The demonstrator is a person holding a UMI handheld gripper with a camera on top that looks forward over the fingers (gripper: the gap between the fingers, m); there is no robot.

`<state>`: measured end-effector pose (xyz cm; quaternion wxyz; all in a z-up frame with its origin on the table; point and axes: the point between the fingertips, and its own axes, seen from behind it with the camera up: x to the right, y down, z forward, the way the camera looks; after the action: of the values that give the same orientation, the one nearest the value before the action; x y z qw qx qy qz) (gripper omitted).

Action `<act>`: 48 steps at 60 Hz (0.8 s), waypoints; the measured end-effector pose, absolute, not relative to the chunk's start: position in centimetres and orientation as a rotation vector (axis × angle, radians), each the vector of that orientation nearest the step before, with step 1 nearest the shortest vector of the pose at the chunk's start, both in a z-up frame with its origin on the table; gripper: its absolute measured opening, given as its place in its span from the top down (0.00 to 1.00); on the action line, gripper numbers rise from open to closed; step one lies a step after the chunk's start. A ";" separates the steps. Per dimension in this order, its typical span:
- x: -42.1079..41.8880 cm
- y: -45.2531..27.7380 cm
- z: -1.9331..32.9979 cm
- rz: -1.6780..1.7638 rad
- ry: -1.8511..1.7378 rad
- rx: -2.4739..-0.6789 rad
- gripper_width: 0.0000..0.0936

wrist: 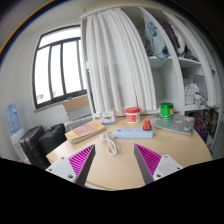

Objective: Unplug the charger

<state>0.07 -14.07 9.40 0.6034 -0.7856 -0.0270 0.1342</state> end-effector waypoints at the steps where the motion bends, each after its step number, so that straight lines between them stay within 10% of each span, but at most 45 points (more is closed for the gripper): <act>1: 0.3 -14.0 9.4 0.303 -0.057 -1.819 0.13; 41: 12.4 8.1 3.9 -0.105 0.096 -1.941 0.18; 44: 12.5 9.0 3.5 -0.092 0.106 -1.958 0.26; 48: 11.9 9.5 3.0 -0.052 0.106 -1.989 0.60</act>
<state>11.93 9.53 2.98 0.5436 -0.8379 0.0447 -0.0219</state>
